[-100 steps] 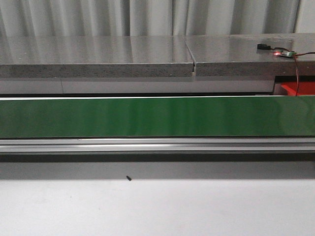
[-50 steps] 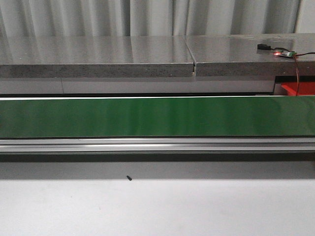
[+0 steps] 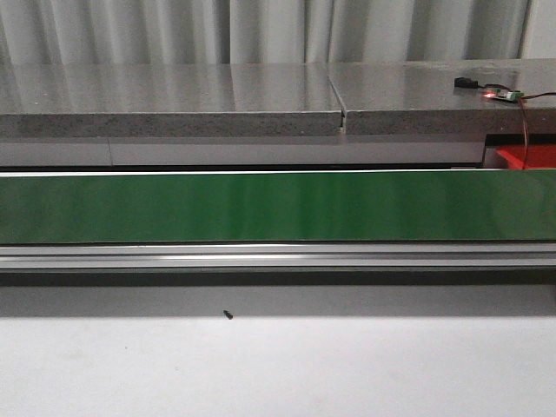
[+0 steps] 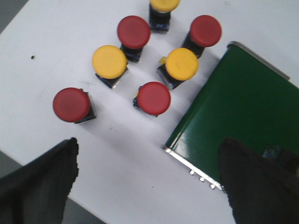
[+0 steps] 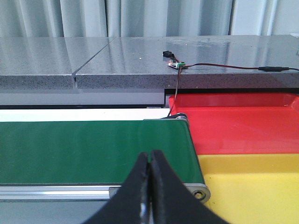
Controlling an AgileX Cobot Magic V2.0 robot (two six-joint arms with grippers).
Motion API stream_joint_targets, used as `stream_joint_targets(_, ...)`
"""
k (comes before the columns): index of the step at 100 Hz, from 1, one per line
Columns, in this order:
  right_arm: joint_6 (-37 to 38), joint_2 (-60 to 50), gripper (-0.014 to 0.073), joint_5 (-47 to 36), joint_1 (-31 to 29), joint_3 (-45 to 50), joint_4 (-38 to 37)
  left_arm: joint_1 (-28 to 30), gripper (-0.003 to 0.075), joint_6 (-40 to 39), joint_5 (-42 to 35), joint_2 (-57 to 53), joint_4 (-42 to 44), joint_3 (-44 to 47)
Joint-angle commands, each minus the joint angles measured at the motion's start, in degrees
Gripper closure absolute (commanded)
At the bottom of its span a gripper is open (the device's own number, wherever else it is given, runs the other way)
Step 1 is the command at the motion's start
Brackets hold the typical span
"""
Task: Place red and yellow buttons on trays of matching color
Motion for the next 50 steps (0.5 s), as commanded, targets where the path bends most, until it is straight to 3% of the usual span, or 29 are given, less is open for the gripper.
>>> stream_joint_targets(1,-0.08,-1.12,0.0661,-4.35,-0.44,-0.78,-0.71,2.23,0.0134,1.21,-1.3,-1.77,-0.48,-0.83)
stream_joint_targets(22,-0.08,-1.12,0.0661,-4.35,-0.44,-0.78,-0.71,7.25,0.0134,3.18,-0.61,0.85,-0.72,-0.83)
stream_joint_targets(50,-0.08,-1.12,0.0661,-4.35,-0.44,-0.78,-0.71,8.17,0.0134,5.58,-0.61,5.7,-0.73,-0.83)
